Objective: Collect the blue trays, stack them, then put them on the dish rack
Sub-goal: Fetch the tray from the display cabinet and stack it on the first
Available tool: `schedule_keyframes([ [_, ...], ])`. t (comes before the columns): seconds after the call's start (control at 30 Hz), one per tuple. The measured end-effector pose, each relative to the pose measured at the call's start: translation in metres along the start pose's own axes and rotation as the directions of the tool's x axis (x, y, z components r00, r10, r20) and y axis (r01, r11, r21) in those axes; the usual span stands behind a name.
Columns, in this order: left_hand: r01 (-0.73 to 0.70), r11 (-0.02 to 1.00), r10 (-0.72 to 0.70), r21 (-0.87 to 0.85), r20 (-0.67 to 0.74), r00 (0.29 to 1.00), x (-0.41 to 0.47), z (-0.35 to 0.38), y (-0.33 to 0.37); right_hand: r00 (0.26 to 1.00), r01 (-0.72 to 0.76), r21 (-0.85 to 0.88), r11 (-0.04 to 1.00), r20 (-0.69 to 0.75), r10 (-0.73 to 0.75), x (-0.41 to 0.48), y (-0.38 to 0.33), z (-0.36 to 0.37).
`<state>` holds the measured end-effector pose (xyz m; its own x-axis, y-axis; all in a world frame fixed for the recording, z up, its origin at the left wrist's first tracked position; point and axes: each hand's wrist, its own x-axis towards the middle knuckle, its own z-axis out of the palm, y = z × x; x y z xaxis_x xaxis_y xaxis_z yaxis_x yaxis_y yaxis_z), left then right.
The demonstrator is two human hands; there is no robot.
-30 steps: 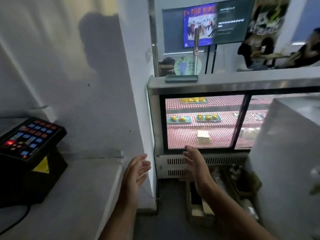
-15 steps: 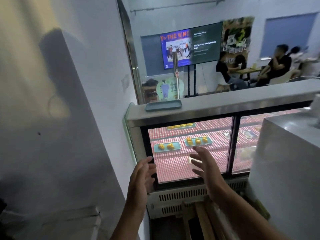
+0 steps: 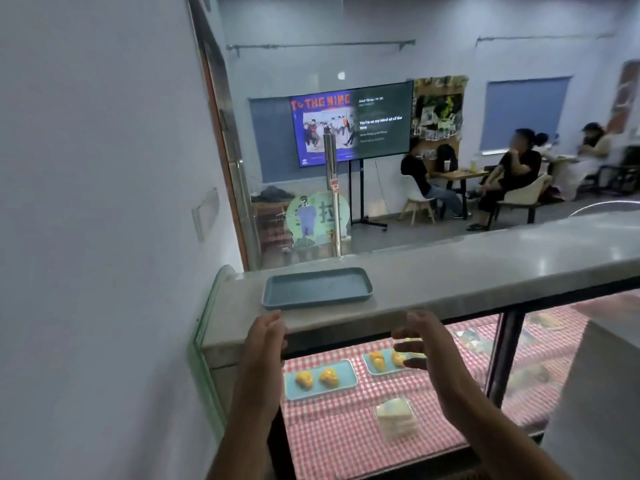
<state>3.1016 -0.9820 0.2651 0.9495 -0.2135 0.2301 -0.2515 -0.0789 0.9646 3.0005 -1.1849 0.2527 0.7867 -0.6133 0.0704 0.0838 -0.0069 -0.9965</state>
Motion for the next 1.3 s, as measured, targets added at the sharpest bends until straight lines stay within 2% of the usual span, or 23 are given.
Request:
schedule_keyframes([
  [0.17, -0.03, 0.983, 0.036, 0.182, -0.032, 0.999, 0.077, 0.004, -0.017, 0.997, 0.052, -0.179, 0.983, 0.062, -0.041, 0.073, -0.007, 0.017],
  [0.3, 0.065, 0.96, -0.043, 0.271, -0.088, 0.995, 0.128, 0.0, -0.034, 0.996, 0.089, -0.34, 0.936, 0.008, -0.092, 0.131, -0.004, 0.029],
  [0.4, 0.118, 0.938, -0.08, 0.327, -0.128, 0.989, 0.16, -0.004, -0.048, 0.998, 0.06, -0.471, 0.88, 0.013, -0.061, 0.169, 0.005, 0.038],
  [0.5, 0.126, 0.878, -0.093, 0.462, -0.095, 0.991, 0.186, -0.002, -0.063, 1.0, -0.011, -0.564, 0.826, 0.006, 0.017, 0.197, 0.014, 0.045],
  [0.63, 0.202, 0.882, -0.177, 0.426, -0.097, 0.979, 0.203, 0.013, -0.077, 0.998, -0.054, -0.572, 0.819, -0.007, 0.061, 0.217, 0.025, 0.055],
  [0.7, 0.195, 0.911, -0.167, 0.363, -0.109, 0.98, 0.203, 0.023, -0.081, 0.999, -0.041, -0.591, 0.806, 0.002, 0.052, 0.223, 0.028, 0.059],
  [0.8, 0.148, 0.932, -0.124, 0.33, -0.094, 0.988, 0.203, 0.032, -0.085, 0.999, -0.01, -0.684, 0.729, 0.021, 0.033, 0.227, 0.036, 0.067],
  [0.9, 0.145, 0.954, -0.126, 0.263, -0.087, 0.988, 0.206, 0.032, -0.086, 0.998, -0.046, -0.707, 0.706, -0.065, 0.0, 0.223, 0.042, 0.074],
  [1.03, 0.138, 0.98, -0.125, 0.143, -0.097, 0.987, 0.204, 0.029, -0.086, 0.997, -0.07, -0.625, 0.777, -0.064, 0.038, 0.221, 0.038, 0.076],
  [1.17, 0.175, 0.968, -0.196, -0.179, -0.109, 0.975, 0.195, 0.026, -0.073, 0.991, -0.127, -0.2, 0.972, -0.07, 0.115, 0.211, 0.027, 0.074],
  [1.3, 0.183, 0.874, -0.237, -0.45, -0.066, 0.969, 0.179, 0.013, -0.053, 0.975, -0.207, 0.111, 0.972, -0.06, 0.215, 0.194, 0.01, 0.07],
])
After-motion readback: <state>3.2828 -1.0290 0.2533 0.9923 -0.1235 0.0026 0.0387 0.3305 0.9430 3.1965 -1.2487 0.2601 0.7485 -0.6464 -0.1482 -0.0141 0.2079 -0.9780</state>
